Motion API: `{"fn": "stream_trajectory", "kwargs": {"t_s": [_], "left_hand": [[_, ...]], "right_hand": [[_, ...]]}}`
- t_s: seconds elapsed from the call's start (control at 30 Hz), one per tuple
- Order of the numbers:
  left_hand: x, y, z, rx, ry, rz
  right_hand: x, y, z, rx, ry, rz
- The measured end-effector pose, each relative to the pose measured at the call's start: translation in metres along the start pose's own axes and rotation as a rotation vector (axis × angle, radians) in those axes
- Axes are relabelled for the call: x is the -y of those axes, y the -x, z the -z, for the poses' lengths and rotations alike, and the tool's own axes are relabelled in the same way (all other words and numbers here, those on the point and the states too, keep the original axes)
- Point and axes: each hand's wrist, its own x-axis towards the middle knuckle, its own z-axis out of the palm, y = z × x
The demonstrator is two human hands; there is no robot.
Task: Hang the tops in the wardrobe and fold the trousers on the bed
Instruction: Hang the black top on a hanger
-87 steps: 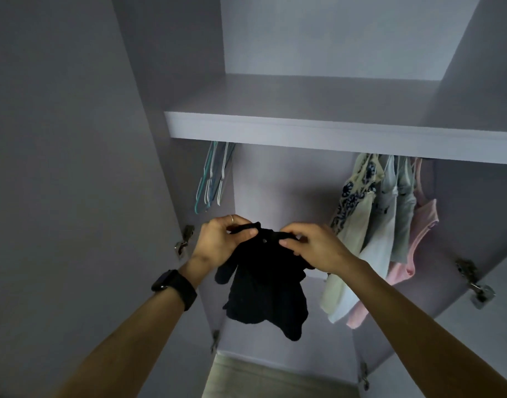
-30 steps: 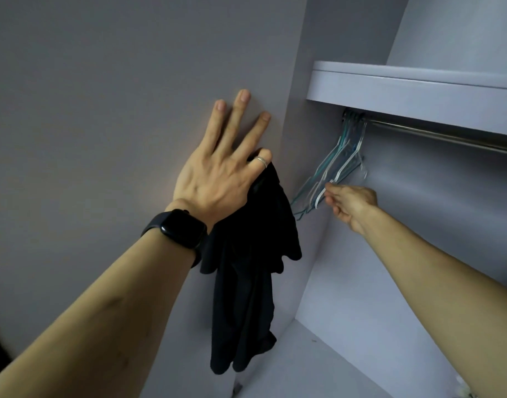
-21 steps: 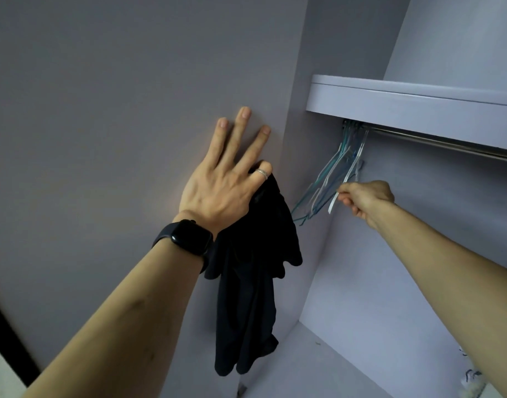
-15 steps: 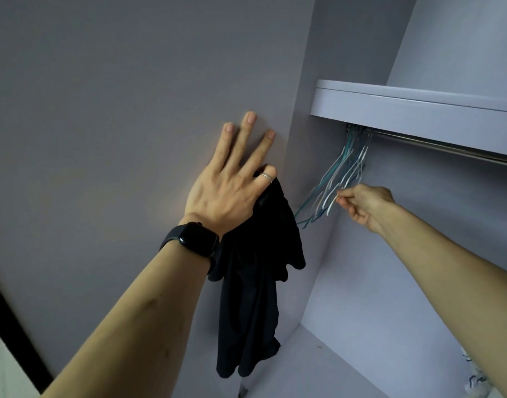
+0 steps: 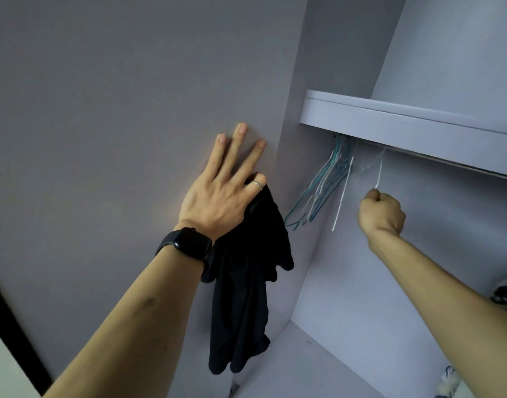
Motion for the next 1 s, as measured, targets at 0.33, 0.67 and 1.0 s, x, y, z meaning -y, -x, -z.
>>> {"fn": "stream_trajectory", "kwargs": {"t_s": [0.33, 0.67, 1.0], "left_hand": [[0.003, -0.009, 0.042, 0.209, 0.385, 0.087], [-0.072, 0.062, 0.137, 0.689, 0.942, 0.197], [-0.126, 0.089, 0.190, 0.825, 1.038, 0.073]], "right_hand": [[-0.077, 0.114, 0.122, 0.203, -0.107, -0.109], [-0.120, 0.215, 0.230, 0.460, -0.507, -0.391], [-0.149, 0.240, 0.250, 0.781, -0.657, -0.452]]}}
